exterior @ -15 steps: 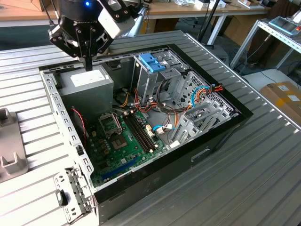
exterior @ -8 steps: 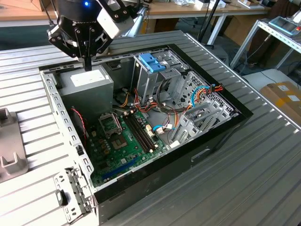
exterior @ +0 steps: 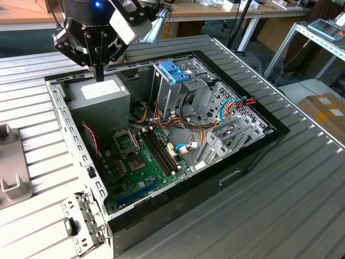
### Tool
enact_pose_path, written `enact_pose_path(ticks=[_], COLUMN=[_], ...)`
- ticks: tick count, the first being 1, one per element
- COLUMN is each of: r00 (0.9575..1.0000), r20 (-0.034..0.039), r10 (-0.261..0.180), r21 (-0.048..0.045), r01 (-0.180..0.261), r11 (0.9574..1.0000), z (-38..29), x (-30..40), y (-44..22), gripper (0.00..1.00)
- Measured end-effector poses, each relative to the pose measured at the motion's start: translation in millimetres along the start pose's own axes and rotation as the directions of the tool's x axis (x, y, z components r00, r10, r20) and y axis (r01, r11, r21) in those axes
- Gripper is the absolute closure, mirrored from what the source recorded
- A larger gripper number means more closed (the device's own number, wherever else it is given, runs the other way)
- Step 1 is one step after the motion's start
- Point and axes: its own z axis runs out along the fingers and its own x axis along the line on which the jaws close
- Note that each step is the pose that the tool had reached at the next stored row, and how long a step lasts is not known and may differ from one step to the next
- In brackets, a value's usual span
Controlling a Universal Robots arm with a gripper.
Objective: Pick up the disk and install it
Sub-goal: 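Reach for the disk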
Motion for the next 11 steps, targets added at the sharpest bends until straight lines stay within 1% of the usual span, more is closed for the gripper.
enact_pose_path(ticks=[11], r00=[1.0], r20=[0.0], r10=[0.0], r21=[0.0], r01=[0.0], r11=[1.0], z=[-0.1], x=[2.5], y=[-0.2], gripper=[0.9])
